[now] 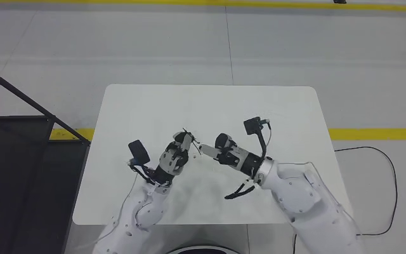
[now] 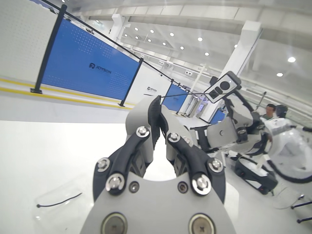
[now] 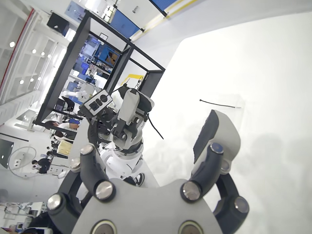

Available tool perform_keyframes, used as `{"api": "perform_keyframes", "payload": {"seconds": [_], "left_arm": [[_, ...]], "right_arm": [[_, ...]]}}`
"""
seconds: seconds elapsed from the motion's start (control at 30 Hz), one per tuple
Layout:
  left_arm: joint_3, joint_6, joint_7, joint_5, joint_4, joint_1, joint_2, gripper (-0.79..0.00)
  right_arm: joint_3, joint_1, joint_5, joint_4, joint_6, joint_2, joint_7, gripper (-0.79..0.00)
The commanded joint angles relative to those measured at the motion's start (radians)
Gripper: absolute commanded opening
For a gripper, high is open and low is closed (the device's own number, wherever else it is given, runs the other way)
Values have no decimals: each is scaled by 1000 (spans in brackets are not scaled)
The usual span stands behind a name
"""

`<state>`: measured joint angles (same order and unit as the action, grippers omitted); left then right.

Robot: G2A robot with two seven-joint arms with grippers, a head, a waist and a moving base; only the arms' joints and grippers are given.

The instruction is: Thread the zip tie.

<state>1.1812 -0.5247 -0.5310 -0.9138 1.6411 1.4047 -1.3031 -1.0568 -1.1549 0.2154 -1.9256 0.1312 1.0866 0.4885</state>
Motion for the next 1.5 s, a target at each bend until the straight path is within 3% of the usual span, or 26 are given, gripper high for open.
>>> {"api": "perform_keyframes", "payload": {"seconds": [0.0,0.17,0.23,0.37,0.43,0.53,1.0,1.17,1.33,1.47], "left_arm": [[2,-29,12,36,4,0,0,-785],[13,-80,37,91,7,5,1,-785],[16,-94,46,100,9,8,2,-785],[19,-105,53,102,10,13,2,-785],[19,-109,54,103,8,14,1,-785],[19,-111,56,105,5,13,0,-785],[17,-122,80,128,-1,9,-5,-785],[18,-124,83,129,-2,8,-6,-785],[18,-127,83,131,-5,8,-8,-785],[20,-130,82,132,-8,8,-9,-785]], "right_arm": [[-5,-19,7,3,56,-1,-16,0],[-5,-50,33,12,127,-1,-29,0],[3,-51,50,13,125,1,-34,-102],[25,-39,66,18,111,8,-40,-222],[32,-32,67,23,107,12,-39,-332],[39,-24,68,28,105,16,-41,-422],[51,-12,87,34,109,26,-10,-499],[53,-10,91,33,105,30,-6,-566],[51,-9,90,36,107,33,-6,-686],[49,-10,90,36,104,36,-6,-699]]}}
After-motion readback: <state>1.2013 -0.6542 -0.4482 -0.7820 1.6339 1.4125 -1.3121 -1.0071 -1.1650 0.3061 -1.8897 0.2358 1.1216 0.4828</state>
